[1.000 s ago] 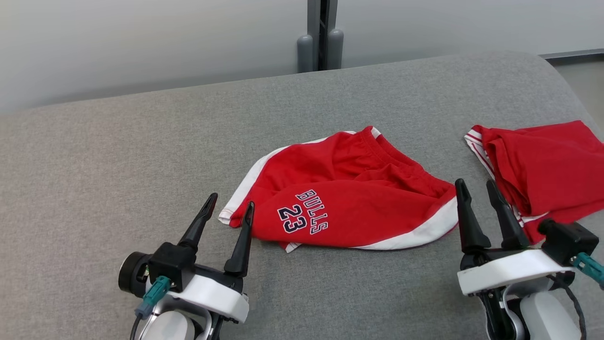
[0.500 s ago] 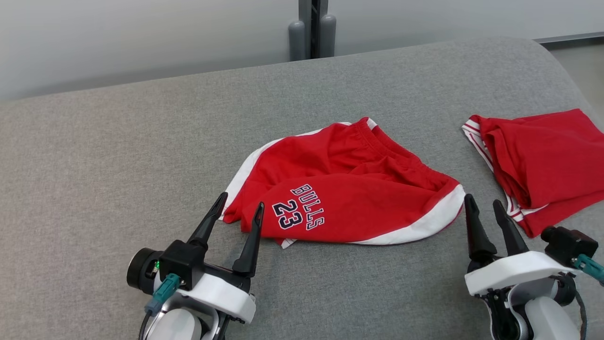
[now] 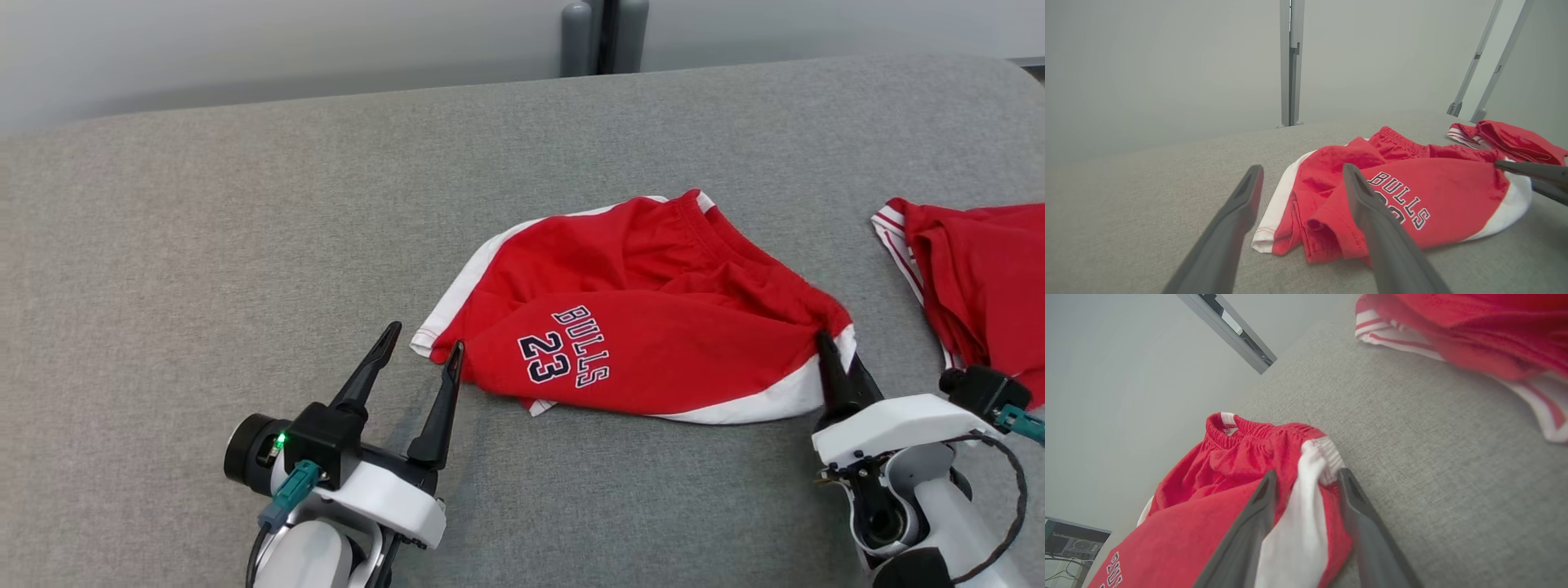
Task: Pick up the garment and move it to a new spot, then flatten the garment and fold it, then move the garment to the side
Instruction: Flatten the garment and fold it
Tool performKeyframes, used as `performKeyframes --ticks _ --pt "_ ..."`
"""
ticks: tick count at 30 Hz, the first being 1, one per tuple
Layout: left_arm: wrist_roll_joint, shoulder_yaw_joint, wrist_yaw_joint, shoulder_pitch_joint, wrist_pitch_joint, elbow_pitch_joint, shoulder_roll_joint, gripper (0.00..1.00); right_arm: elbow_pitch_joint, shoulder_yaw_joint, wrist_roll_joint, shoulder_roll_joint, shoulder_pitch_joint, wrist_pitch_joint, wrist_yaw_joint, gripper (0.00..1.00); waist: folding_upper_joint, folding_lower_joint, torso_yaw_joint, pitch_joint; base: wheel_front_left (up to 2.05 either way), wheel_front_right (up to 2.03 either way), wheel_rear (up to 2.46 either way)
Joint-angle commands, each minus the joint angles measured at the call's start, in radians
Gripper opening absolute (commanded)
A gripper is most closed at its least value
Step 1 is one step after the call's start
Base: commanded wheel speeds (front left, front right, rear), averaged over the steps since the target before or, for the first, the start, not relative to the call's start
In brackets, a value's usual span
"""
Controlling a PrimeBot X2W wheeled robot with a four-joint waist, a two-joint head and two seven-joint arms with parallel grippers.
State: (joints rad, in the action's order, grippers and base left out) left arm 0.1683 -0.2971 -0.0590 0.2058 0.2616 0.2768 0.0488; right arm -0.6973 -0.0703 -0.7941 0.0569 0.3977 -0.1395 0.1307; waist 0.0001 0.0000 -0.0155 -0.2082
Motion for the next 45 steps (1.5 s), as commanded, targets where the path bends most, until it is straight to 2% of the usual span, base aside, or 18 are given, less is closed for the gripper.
performKeyframes --ticks 1,8,13,18,22,26,32,37,38,39,42,45 --pt "0.002 0.001 0.003 0.012 0.004 0.002 0.004 1.0 -0.004 0.003 -0.011 0.012 0.016 0.001 0.0 0.0 -0.0001 0.0 0.012 0.0 0.0 0.0 0.0" --pt "0.015 -0.005 0.008 0.002 0.004 0.002 0.004 1.0 0.017 0.043 -0.112 0.058 0.098 -0.053 0.0 0.0 -0.0001 0.0 0.054 0.01 0.0 0.0 0.0" --pt "0.035 -0.019 0.016 -0.001 0.004 0.0 0.004 1.0 0.063 0.051 -0.101 0.129 0.226 -0.076 0.0 0.0 -0.0001 0.0 0.085 0.025 0.0 0.0 0.0" --pt "0.062 -0.036 0.029 -0.014 0.004 -0.003 0.004 1.0 0.15 -0.011 -0.088 0.141 0.377 -0.042 0.0 0.0 -0.0001 0.0 0.121 0.049 0.0 0.0 0.0" --pt "0.081 -0.048 0.039 -0.026 0.004 -0.008 0.004 1.0 0.235 -0.097 -0.081 0.1 0.456 -0.009 0.0 0.0 -0.0001 0.0 0.156 0.061 0.0 0.0 0.0" --pt "0.093 -0.052 0.046 -0.032 0.004 -0.012 0.004 1.0 0.283 -0.221 -0.024 0.054 0.465 0.023 0.0 0.0 -0.0001 0.0 0.196 0.067 0.0 0.0 0.0" --pt "0.184 -0.052 0.045 -0.044 0.004 -0.023 0.004 1.0 0.185 -0.44 0.061 0.001 0.35 0.052 0.0 0.0 -0.0001 0.0 0.245 0.061 0.0 0.0 0.0" --pt "0.195 -0.062 0.049 -0.024 0.004 -0.017 0.005 1.0 0.125 -0.671 -0.009 -0.003 0.255 0.035 0.0 0.0 -0.0001 0.0 0.277 0.057 0.0 0.0 0.0" --pt "0.197 -0.062 0.051 -0.023 0.004 -0.018 0.004 1.0 0.11 -0.709 -0.013 -0.002 0.252 0.026 0.0 0.3 -0.0001 0.0 0.279 0.057 0.0 0.0 0.0" --pt "0.197 -0.062 0.051 -0.021 0.004 -0.019 0.004 1.0 0.091 -0.742 -0.023 -0.001 0.246 0.028 0.0 1.0 -0.0001 0.0 0.28 0.056 0.0 0.0 0.0" --pt "0.195 -0.056 0.053 -0.021 0.004 -0.02 0.004 1.0 0.056 -0.822 -0.027 -0.002 0.261 0.028 0.0 1.0 -0.0001 0.0 0.278 0.053 0.0 0.0 0.0" --pt "0.192 -0.048 0.057 -0.024 0.004 -0.022 0.004 1.0 0.042 -0.84 -0.045 -0.002 0.272 0.02 0.0 1.0 -0.0001 0.0 0.268 0.051 0.0 0.0 0.0"
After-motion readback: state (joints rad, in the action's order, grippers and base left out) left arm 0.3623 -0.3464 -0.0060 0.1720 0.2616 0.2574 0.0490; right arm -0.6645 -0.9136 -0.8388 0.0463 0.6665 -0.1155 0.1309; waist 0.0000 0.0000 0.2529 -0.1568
